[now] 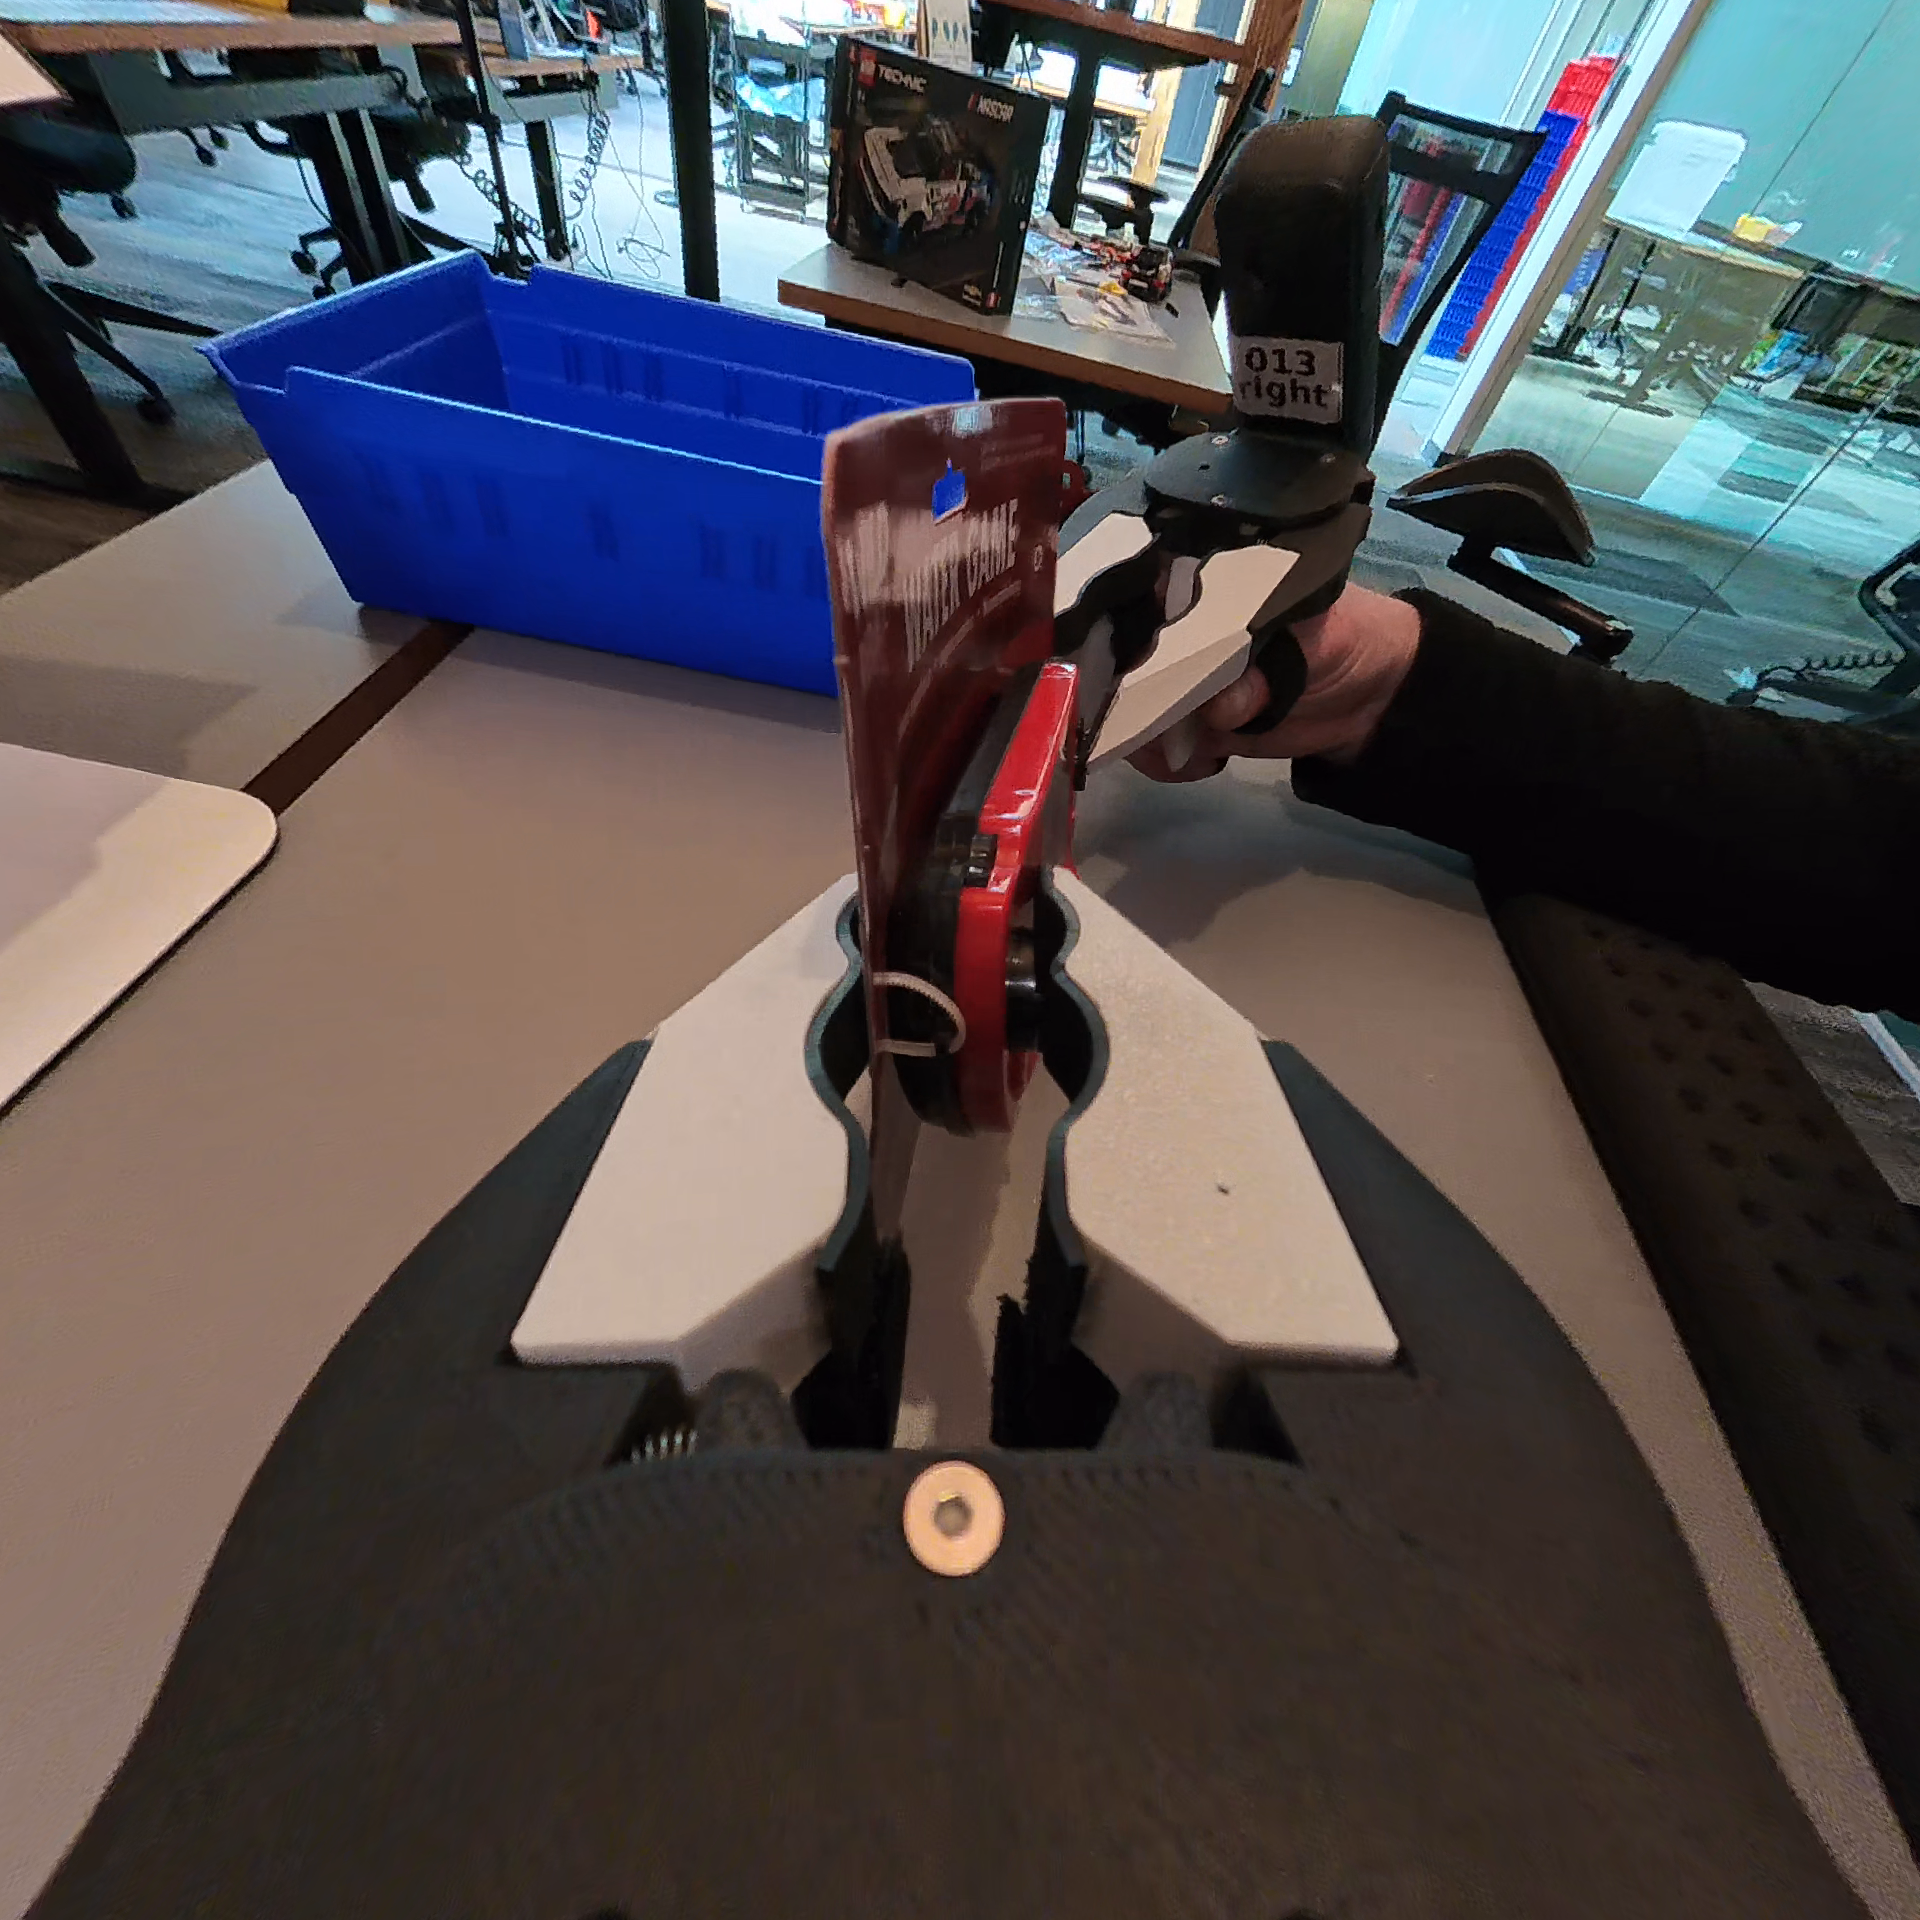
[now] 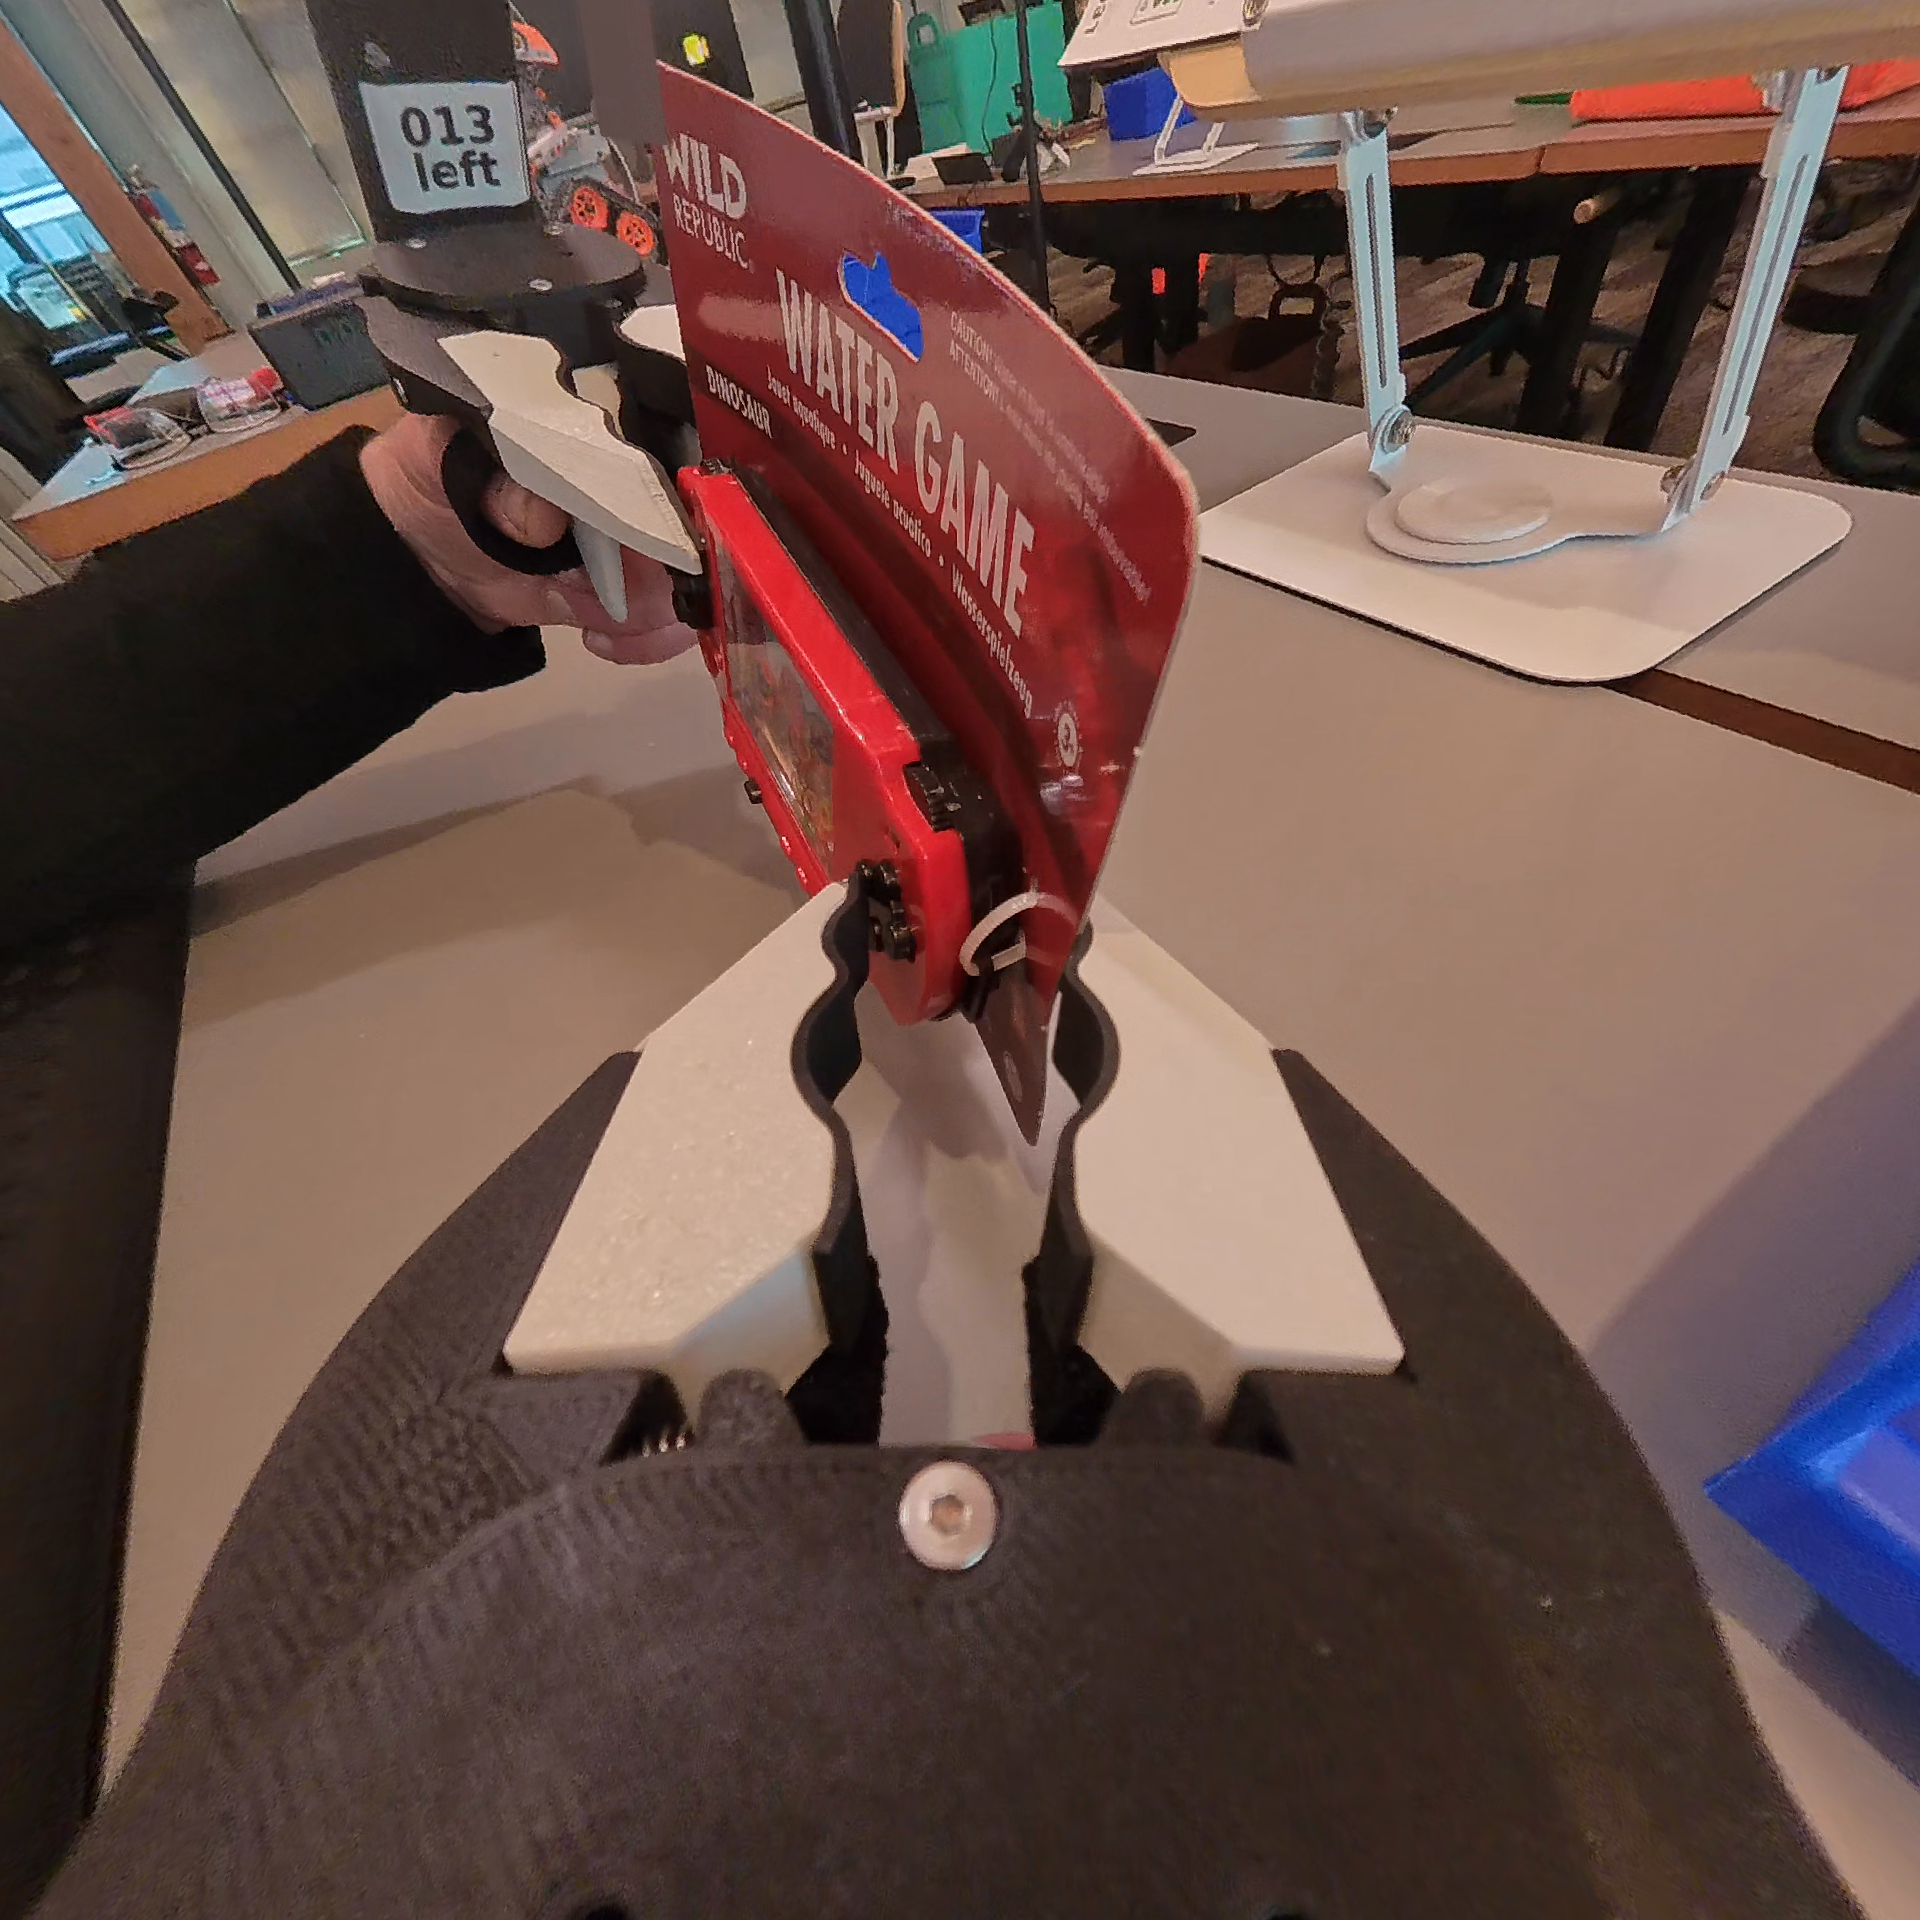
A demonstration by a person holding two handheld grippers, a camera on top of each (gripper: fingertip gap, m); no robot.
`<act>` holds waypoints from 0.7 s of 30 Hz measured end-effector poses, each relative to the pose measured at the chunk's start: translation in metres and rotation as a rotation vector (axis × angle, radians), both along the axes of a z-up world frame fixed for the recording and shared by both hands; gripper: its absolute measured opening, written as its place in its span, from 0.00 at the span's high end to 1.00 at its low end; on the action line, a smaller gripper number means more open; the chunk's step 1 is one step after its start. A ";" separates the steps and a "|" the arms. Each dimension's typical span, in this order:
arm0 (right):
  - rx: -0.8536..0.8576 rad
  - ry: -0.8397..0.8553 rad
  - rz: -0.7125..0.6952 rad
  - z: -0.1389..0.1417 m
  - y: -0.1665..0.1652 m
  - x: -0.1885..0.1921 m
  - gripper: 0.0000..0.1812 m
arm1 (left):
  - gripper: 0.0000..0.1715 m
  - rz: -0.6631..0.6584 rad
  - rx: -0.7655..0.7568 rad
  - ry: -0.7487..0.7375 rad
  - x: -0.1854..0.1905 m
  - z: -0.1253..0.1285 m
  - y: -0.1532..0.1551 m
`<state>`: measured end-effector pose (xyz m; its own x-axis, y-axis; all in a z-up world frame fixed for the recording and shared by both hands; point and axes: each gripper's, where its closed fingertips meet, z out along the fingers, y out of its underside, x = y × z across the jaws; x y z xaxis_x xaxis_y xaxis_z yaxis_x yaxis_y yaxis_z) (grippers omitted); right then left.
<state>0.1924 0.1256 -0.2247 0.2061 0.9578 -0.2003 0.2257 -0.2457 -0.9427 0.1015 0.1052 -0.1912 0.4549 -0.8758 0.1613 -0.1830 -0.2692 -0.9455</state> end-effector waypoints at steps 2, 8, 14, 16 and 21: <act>0.008 0.002 -0.005 0.001 0.001 0.000 0.82 | 0.85 -0.001 -0.006 -0.012 -0.001 -0.001 0.000; 0.033 0.054 -0.054 0.015 0.007 0.007 0.81 | 0.85 -0.025 -0.031 0.016 0.005 -0.017 -0.002; 0.017 -0.002 -0.042 0.004 0.006 0.008 0.82 | 0.84 -0.031 -0.098 -0.020 0.006 -0.029 0.000; -0.002 -0.027 -0.020 -0.003 0.003 0.008 0.83 | 0.84 -0.040 -0.130 -0.019 0.005 -0.035 -0.001; -0.025 -0.077 0.027 -0.016 -0.003 0.008 0.78 | 0.84 -0.056 -0.206 -0.044 0.004 -0.050 -0.001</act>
<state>0.2001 0.1223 -0.2408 0.1960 0.9581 -0.2089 0.3046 -0.2620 -0.9158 0.1056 0.1041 -0.2412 0.3952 -0.8461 0.3577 -0.1631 -0.4478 -0.8791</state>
